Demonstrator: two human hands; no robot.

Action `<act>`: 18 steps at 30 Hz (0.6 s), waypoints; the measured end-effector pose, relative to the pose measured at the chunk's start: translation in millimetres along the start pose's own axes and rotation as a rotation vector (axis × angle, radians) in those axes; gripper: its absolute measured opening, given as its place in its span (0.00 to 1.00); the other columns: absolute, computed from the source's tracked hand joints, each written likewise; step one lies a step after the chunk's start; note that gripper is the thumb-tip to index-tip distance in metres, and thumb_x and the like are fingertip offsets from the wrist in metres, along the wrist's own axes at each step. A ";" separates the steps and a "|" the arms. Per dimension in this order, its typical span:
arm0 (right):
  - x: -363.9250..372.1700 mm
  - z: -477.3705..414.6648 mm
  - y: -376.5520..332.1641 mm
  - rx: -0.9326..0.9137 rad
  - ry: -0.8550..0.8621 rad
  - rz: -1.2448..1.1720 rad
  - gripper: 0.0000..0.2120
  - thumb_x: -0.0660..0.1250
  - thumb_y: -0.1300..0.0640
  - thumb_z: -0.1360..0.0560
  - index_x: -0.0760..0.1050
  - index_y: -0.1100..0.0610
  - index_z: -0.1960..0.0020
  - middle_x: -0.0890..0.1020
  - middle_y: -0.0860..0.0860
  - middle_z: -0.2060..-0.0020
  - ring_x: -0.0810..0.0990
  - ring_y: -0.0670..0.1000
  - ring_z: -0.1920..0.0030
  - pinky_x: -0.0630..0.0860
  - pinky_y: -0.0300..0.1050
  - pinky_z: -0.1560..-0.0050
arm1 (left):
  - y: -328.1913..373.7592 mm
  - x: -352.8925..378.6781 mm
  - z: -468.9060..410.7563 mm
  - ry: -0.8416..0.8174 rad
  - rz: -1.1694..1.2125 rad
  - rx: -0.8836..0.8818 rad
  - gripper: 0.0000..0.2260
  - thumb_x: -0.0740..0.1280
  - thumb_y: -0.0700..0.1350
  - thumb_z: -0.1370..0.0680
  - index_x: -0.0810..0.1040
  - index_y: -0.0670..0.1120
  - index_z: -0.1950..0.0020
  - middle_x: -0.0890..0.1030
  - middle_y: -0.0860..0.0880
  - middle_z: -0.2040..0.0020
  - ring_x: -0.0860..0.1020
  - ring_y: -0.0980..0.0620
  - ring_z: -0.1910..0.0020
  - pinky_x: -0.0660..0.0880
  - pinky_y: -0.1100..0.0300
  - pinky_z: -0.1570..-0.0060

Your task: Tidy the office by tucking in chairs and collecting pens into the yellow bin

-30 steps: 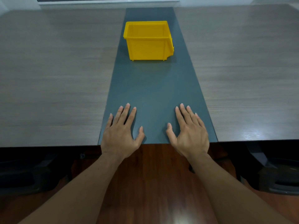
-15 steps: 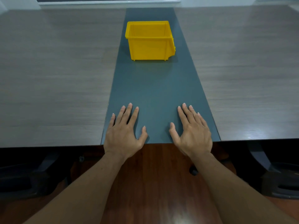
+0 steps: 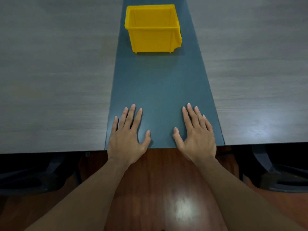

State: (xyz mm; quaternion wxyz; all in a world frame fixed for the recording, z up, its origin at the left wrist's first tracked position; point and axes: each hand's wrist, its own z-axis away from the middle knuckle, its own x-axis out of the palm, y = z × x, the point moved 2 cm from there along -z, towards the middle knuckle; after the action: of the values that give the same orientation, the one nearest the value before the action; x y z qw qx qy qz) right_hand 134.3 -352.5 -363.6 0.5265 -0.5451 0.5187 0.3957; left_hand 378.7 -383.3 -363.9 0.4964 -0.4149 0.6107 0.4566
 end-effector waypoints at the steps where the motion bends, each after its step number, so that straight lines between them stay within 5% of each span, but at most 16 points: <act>1: -1.9 -0.9 0.1 0.001 -0.020 0.000 0.37 0.53 0.36 0.16 0.50 0.51 0.13 0.52 0.47 0.13 0.46 0.48 0.14 0.54 0.54 0.16 | 0.4 -2.0 -1.1 -0.015 0.013 0.002 0.36 0.55 0.64 0.15 0.47 0.54 0.11 0.45 0.53 0.10 0.45 0.50 0.11 0.51 0.42 0.14; 8: -13.7 -5.9 0.7 -0.004 -0.132 -0.072 0.37 0.51 0.34 0.15 0.42 0.48 0.13 0.45 0.44 0.13 0.40 0.47 0.14 0.50 0.54 0.15 | -2.7 -17.8 -7.2 -0.179 0.105 -0.006 0.36 0.52 0.67 0.15 0.40 0.58 0.11 0.38 0.56 0.11 0.38 0.52 0.12 0.43 0.45 0.14; 12: -31.2 -19.6 7.7 -0.013 -0.382 -0.175 0.41 0.54 0.31 0.17 0.41 0.46 0.13 0.40 0.43 0.14 0.37 0.48 0.15 0.45 0.56 0.15 | -11.2 -48.7 -21.8 -0.410 0.188 -0.020 0.37 0.55 0.67 0.16 0.42 0.60 0.12 0.40 0.58 0.11 0.40 0.53 0.12 0.50 0.45 0.13; 18: -106.8 -16.1 -9.3 0.006 -0.645 -0.171 0.45 0.58 0.31 0.18 0.42 0.51 0.13 0.48 0.50 0.13 0.44 0.54 0.14 0.51 0.61 0.17 | -5.5 -133.7 2.0 -0.513 0.267 -0.069 0.35 0.57 0.64 0.14 0.45 0.60 0.11 0.46 0.54 0.11 0.43 0.50 0.12 0.51 0.48 0.15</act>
State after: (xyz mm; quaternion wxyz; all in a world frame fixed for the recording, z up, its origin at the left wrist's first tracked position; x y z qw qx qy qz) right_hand 125.7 -353.3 -255.5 0.6964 -0.4319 0.2787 0.5008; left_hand 406.1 -375.6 -233.1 0.5557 -0.2188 0.4985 0.6284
